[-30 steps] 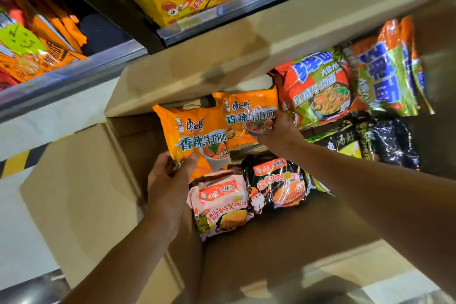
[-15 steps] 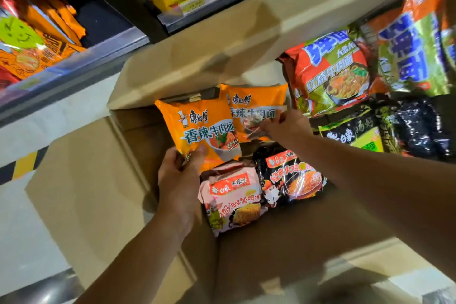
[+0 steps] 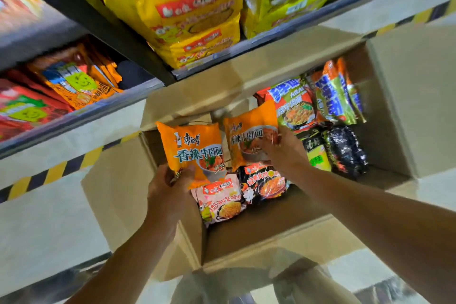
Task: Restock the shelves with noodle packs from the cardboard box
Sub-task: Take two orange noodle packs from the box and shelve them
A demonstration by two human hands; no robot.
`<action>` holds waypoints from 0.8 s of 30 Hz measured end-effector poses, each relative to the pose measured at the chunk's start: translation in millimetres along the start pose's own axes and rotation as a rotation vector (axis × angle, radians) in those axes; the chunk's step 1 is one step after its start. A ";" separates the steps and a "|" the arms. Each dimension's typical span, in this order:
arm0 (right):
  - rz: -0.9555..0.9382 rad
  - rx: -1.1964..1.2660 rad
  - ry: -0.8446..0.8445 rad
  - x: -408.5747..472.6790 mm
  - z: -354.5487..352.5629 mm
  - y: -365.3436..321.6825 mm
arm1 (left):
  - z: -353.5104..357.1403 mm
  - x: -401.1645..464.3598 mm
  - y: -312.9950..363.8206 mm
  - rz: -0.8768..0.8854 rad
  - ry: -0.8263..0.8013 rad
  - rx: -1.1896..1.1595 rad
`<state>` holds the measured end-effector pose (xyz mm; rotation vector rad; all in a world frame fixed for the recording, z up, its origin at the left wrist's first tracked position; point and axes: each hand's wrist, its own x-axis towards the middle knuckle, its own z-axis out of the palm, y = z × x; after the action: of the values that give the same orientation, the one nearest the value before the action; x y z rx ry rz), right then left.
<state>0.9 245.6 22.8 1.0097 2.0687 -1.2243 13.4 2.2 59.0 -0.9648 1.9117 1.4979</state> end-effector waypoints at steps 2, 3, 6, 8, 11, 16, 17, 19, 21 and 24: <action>-0.016 0.018 -0.027 -27.5 -23.7 -13.2 | -9.6 -22.5 20.9 0.043 0.000 0.027; -0.041 0.013 -0.026 -42.0 -36.2 -19.8 | -15.6 -35.3 31.3 0.072 0.011 0.049; -0.100 0.028 -0.019 -90.7 -76.5 -48.6 | -33.9 -77.2 68.7 0.127 0.023 0.105; -0.104 0.050 -0.006 -130.7 -104.5 -73.1 | -47.0 -110.7 100.9 0.154 -0.001 0.123; -0.181 0.047 -0.010 -192.6 -149.6 -110.4 | -67.4 -172.5 153.2 0.196 -0.021 0.083; -0.200 0.231 -0.058 -305.1 -224.3 -179.3 | -103.0 -296.1 242.6 0.280 -0.064 0.014; -0.205 0.256 -0.069 -327.1 -238.1 -192.7 | -112.2 -321.5 257.8 0.294 -0.066 0.004; -0.264 0.264 -0.062 -367.7 -263.9 -217.7 | -132.1 -367.2 281.4 0.324 -0.050 -0.033; -0.342 0.285 -0.051 -402.5 -290.6 -238.5 | -147.1 -409.3 302.3 0.368 -0.025 -0.053; -0.455 0.307 -0.046 -448.7 -321.4 -270.8 | -172.2 -469.7 323.4 0.445 0.032 -0.098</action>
<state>21.1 298.4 635.0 0.6380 2.1871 -1.8180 47.9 -20.5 653.3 -0.6278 2.1938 1.8436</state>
